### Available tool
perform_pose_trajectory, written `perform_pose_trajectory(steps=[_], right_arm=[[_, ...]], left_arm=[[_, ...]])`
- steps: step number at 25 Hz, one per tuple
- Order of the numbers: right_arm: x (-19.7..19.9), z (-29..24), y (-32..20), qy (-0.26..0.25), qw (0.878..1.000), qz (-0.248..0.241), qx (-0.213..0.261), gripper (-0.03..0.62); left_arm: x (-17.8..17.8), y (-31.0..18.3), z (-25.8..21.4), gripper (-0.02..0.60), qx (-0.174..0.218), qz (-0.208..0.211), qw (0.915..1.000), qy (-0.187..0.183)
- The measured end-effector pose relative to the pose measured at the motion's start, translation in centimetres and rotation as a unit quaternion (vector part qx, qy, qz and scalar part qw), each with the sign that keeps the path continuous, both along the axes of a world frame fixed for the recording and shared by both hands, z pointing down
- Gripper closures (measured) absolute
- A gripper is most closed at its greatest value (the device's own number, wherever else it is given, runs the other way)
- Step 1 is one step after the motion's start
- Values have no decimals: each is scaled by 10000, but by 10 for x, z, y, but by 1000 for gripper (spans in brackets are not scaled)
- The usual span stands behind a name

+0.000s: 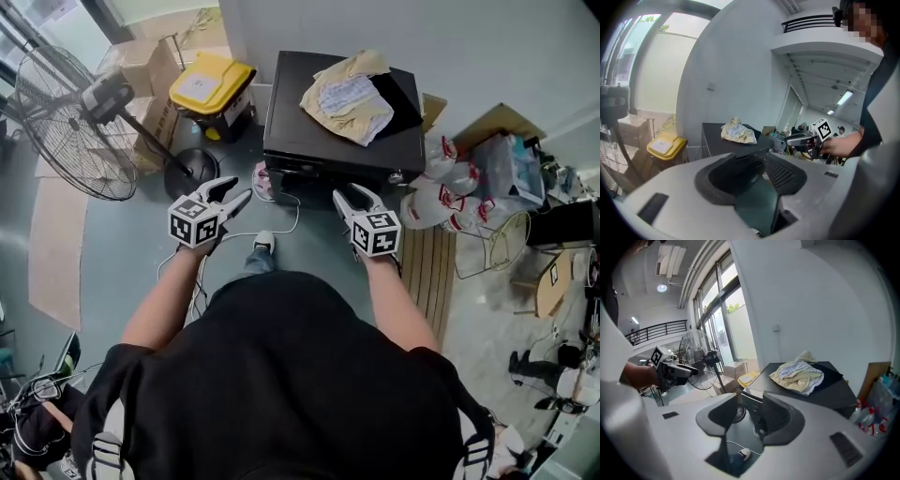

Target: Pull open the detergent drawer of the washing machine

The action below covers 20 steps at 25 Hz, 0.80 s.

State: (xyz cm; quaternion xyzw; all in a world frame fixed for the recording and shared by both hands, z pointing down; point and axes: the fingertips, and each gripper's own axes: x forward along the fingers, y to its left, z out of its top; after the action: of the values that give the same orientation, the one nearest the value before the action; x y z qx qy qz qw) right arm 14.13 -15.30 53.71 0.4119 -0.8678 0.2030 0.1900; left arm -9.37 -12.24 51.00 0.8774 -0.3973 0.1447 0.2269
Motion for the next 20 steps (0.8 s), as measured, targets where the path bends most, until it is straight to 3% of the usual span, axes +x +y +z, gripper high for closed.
perform_pose_trajectory(steps=[11,20], right_arm=[[-25,47,-43,299,9985,45,-447,424],[-30,112,-81,492,9970,273,-532,424]], left_arm=[[-9,-64,63,379,-481,380,9981,-37],[-14,-107,127,379,-798,675,9942,-267]])
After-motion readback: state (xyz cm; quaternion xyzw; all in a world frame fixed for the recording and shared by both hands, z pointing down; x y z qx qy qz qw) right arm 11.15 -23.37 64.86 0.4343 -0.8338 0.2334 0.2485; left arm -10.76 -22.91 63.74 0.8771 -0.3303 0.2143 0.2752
